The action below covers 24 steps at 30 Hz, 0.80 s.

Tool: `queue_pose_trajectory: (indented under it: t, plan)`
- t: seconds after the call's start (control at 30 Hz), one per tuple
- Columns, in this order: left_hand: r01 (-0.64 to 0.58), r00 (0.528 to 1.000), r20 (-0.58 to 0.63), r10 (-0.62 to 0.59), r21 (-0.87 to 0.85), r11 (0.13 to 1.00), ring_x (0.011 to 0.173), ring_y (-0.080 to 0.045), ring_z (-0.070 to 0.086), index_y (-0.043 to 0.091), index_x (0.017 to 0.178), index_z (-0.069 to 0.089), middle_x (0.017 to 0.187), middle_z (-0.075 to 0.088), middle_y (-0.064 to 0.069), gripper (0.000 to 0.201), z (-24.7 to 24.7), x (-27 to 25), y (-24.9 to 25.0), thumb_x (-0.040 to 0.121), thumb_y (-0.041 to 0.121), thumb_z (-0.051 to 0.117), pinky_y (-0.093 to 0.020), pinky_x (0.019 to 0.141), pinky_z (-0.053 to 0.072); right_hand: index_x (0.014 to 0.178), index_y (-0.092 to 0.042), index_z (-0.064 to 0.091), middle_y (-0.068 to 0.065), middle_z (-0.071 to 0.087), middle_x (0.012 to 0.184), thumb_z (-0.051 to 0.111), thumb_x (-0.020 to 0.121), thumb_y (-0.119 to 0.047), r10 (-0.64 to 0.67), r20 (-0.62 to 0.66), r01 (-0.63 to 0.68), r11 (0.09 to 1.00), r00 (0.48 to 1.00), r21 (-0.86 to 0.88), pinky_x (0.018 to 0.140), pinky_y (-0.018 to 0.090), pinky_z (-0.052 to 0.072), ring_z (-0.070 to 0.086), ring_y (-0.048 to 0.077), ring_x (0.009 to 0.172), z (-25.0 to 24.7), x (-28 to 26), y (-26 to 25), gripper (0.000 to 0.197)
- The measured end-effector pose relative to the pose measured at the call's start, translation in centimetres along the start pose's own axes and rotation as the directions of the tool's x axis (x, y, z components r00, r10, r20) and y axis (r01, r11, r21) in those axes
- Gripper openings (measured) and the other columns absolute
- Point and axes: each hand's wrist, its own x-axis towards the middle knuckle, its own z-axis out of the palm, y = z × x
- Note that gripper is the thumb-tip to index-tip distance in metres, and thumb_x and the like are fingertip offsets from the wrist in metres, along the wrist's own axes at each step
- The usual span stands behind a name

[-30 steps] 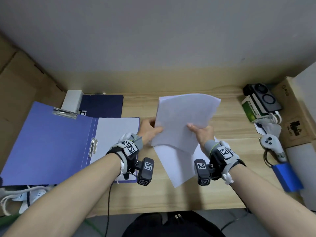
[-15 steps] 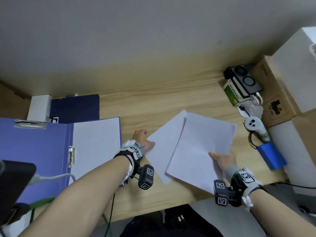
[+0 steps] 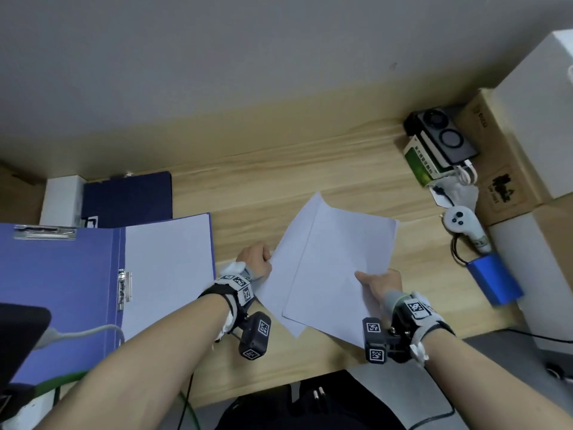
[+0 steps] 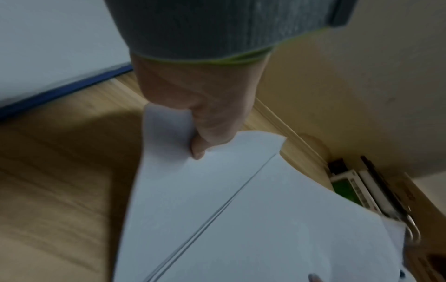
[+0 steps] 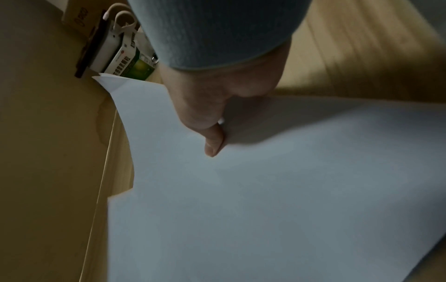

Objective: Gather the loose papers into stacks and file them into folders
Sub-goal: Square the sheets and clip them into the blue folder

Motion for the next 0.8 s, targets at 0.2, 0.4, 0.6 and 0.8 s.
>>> queue_pose_trajectory:
  t: [0.2, 0.4, 0.6, 0.8]
  plan:
    - [0.182, 0.917, -0.317, -0.241, -0.204, 0.962, 0.101, -0.035, 0.062, 0.006, 0.118, 0.062, 0.115, 0.066, -0.016, 0.029, -5.3, -1.6, -4.3, 0.091, 0.014, 0.053, -0.029, 0.074, 0.042, 0.1, -0.006, 0.064, 0.01, 0.066, 0.093, 0.085, 0.071, -0.012, -0.077, 0.077, 0.079, 0.997, 0.994, -0.021, 0.078, 0.034, 0.047, 0.063, 0.03, 0.084, 1.6, -1.6, -3.8, 0.036]
    - [0.066, 0.758, -0.495, -0.425, -0.59, 0.805, 0.104, -0.036, 0.062, 0.003, 0.121, 0.06, 0.116, 0.066, -0.019, 0.028, -10.3, -3.7, -6.5, 0.096, 0.006, 0.049, -0.031, 0.08, 0.043, 0.1, -0.002, 0.066, 0.014, 0.07, 0.093, 0.088, 0.067, -0.02, -0.101, 0.105, 0.116, 0.983, 0.989, -0.143, 0.086, 0.047, 0.055, 0.067, 0.033, 0.088, 3.5, -1.9, -6.3, 0.044]
    - [-0.047, 0.887, -0.33, -0.322, -0.759, 0.65, 0.104, -0.031, 0.066, 0.007, 0.115, 0.065, 0.108, 0.07, -0.01, 0.024, -8.3, -5.1, -6.7, 0.092, 0.007, 0.058, -0.038, 0.089, 0.053, 0.092, -0.006, 0.063, 0.013, 0.069, 0.093, 0.085, 0.071, -0.009, -0.172, 0.237, 0.208, 0.968, 0.956, -0.138, 0.081, 0.036, 0.052, 0.065, 0.03, 0.085, 5.9, -4.2, -8.3, 0.03]
    - [0.093, 0.973, -0.04, -0.227, -0.835, 0.543, 0.098, -0.025, 0.068, 0.012, 0.103, 0.066, 0.101, 0.071, -0.006, 0.024, -6.3, -6.1, -5.5, 0.081, 0.004, 0.072, -0.037, 0.089, 0.056, 0.104, 0.002, 0.067, 0.015, 0.071, 0.097, 0.08, 0.07, 0.001, -0.266, 0.322, 0.297, 0.953, 0.909, -0.053, 0.078, 0.037, 0.054, 0.066, 0.029, 0.083, 8.0, -6.6, -10.3, 0.037]
